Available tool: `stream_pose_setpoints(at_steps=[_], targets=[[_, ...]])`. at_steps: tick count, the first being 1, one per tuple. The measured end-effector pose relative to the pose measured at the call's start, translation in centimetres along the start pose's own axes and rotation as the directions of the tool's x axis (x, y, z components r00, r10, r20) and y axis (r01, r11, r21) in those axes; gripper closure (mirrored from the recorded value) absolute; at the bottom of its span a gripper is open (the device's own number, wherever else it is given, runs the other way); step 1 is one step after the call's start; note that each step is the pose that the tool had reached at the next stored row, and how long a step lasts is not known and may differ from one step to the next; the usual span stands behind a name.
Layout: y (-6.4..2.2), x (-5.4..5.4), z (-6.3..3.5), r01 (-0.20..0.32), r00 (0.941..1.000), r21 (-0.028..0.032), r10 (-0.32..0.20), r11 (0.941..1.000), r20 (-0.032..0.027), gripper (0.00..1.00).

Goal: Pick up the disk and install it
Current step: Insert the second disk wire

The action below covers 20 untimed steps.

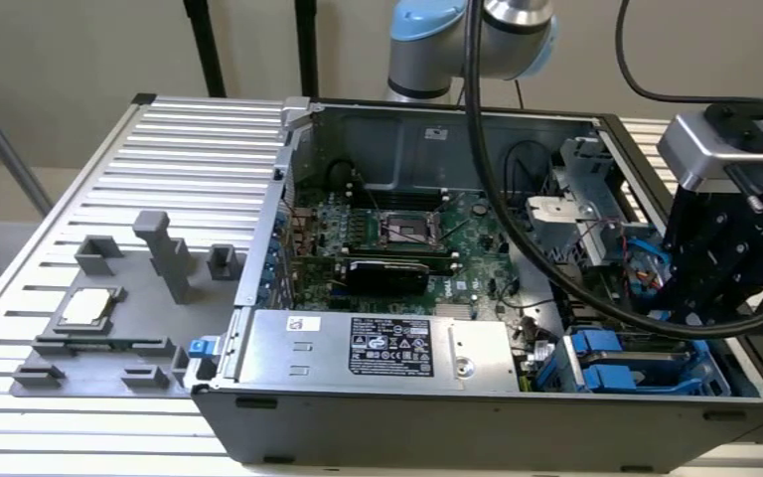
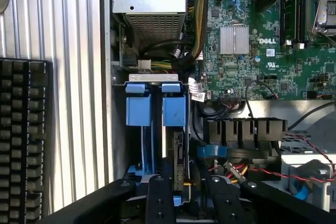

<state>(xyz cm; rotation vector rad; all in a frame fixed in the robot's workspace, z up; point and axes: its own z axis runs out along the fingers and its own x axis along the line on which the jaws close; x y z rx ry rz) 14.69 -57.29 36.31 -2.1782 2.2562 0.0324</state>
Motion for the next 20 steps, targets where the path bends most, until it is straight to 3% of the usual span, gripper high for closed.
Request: stream_pose_setpoints(at_steps=[17,20], targets=[[0.0,0.01,-0.02,0.0,1.0,0.0,0.0,1.0,-0.0001,0.0],[0.01,-0.02,-0.95,0.0,1.0,-0.0001,0.0,1.0,0.0,0.0]])
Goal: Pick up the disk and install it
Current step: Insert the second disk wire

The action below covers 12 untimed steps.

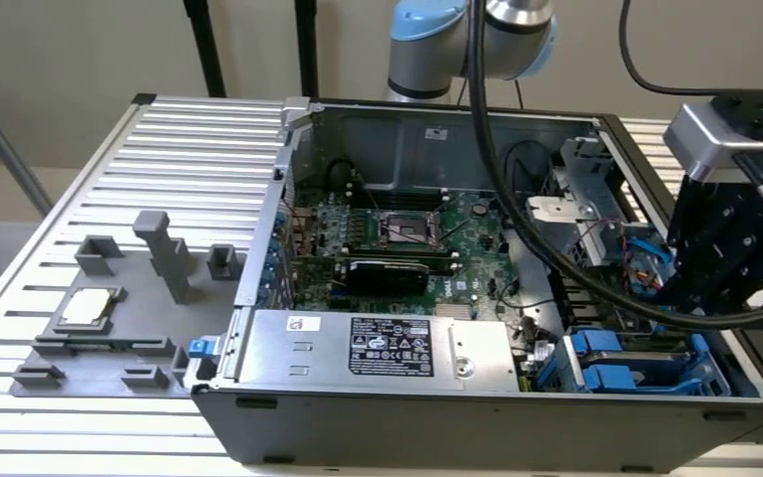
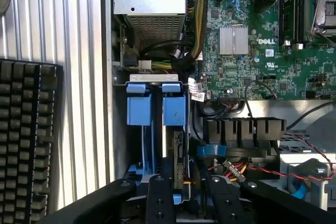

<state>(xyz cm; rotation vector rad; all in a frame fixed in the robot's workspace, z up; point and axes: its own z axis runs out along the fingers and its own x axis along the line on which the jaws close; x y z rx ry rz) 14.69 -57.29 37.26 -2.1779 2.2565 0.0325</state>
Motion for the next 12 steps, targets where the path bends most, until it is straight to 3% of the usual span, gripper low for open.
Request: stream_pose_setpoints(at_steps=[3,5,9,12], targets=[[0.02,0.0,-1.23,0.0,1.0,0.0,0.0,1.0,-0.0001,0.0],[0.2,-0.1,-1.27,0.0,1.0,0.0,0.0,1.0,0.0001,0.0],[1.35,-0.2,-1.05,0.0,1.0,0.0034,0.0,1.0,-0.002,0.0],[1.44,-0.3,-0.58,0.0,1.0,0.0061,0.0,1.0,-0.0024,0.0]])
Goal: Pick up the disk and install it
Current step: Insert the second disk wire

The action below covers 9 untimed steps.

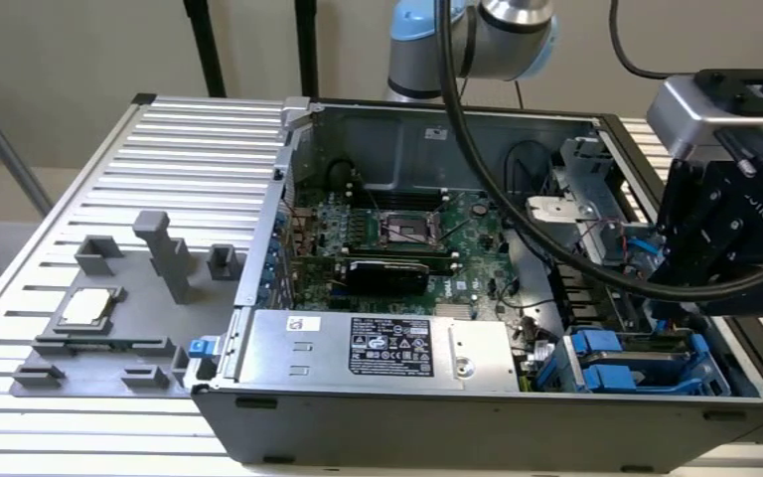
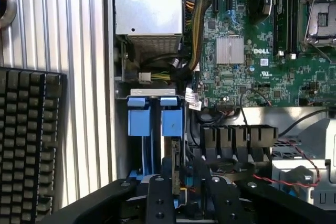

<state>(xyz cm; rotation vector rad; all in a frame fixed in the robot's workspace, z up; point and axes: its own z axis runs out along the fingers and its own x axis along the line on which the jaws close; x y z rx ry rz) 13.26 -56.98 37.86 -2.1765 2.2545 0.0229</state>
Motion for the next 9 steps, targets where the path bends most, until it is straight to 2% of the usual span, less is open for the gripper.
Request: stream_pose_setpoints(at_steps=[3,9], targets=[[0.01,-0.1,0.38,0.0,1.0,0.0009,0.0,1.0,-0.0001,0.0],[-0.18,-0.51,0.56,0.0,1.0,0.0009,0.0,1.0,0.0,0.0]])
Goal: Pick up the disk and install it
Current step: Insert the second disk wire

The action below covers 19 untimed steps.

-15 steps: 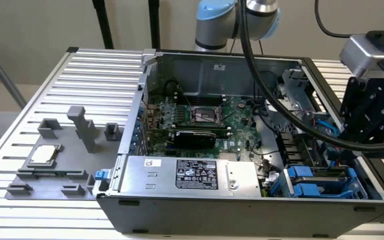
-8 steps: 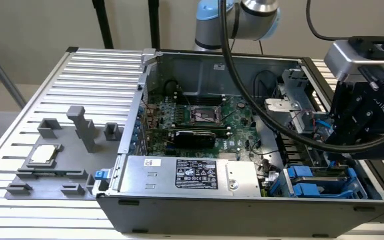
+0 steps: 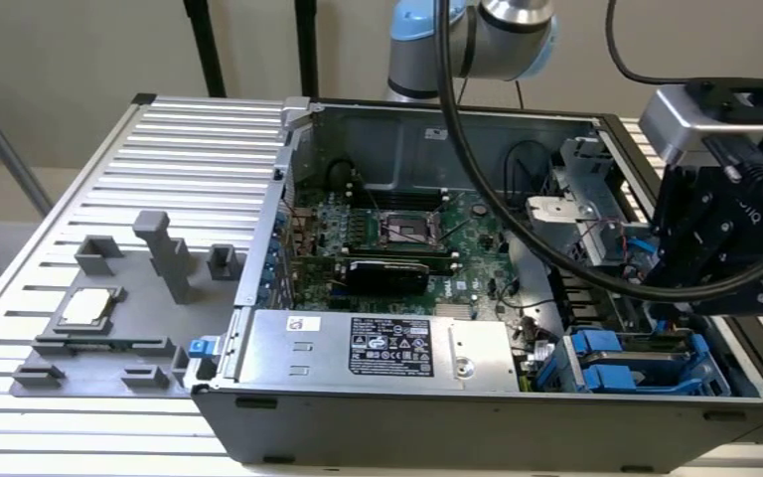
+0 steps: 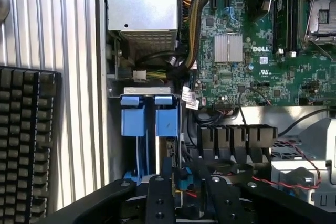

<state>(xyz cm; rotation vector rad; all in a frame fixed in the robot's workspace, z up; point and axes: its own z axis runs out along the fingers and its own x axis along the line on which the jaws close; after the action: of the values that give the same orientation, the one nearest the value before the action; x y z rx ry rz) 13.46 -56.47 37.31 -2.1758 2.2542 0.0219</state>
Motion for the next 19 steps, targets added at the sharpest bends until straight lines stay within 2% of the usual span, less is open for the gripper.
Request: stream_pose_setpoints(at_steps=[9,10,16,19], targets=[[-0.21,-0.1,0.6,0.0,1.0,0.0,0.0,1.0,-0.0001,0.0],[-0.21,-0.1,0.63,0.0,1.0,0.0,0.0,1.0,-0.0003,1.0],[-0.14,-0.1,0.7,0.0,1.0,0.0002,0.0,1.0,0.0002,1.0],[0.4,0.03,0.7,0.0,1.0,0.0039,0.0,1.0,0.0017,1.0]])
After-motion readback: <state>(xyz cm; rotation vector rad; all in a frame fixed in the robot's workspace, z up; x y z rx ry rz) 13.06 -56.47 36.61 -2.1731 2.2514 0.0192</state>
